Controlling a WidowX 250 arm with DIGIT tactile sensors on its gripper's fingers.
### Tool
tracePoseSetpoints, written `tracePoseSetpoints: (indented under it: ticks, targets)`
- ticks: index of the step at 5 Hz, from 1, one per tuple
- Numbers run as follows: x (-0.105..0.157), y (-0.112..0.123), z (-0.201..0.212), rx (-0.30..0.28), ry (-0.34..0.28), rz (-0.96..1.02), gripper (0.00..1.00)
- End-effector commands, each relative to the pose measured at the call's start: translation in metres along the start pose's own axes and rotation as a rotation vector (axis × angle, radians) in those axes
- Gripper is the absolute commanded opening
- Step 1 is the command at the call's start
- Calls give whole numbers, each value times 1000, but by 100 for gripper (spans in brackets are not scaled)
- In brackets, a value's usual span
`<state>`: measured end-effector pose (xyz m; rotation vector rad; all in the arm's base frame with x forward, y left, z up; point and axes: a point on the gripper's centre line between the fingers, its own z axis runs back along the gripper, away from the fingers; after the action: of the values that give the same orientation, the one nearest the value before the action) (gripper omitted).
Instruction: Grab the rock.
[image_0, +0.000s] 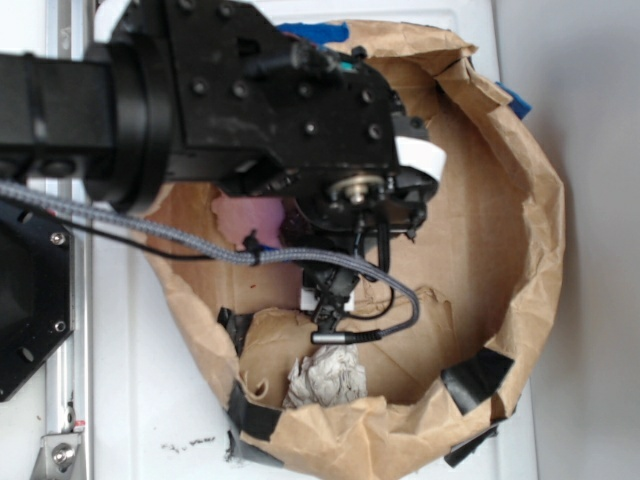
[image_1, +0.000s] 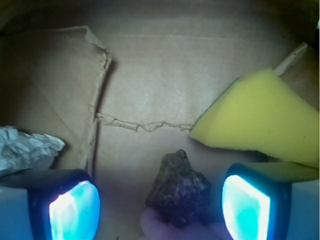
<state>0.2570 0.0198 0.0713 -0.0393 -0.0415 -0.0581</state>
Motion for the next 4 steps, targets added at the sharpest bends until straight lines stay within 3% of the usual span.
tracePoseSetpoints:
  ticks: [1,4]
  targets:
    - [7,3,11,14,-60,-1,100]
    - [-2,19,-11,43,-38,47,100]
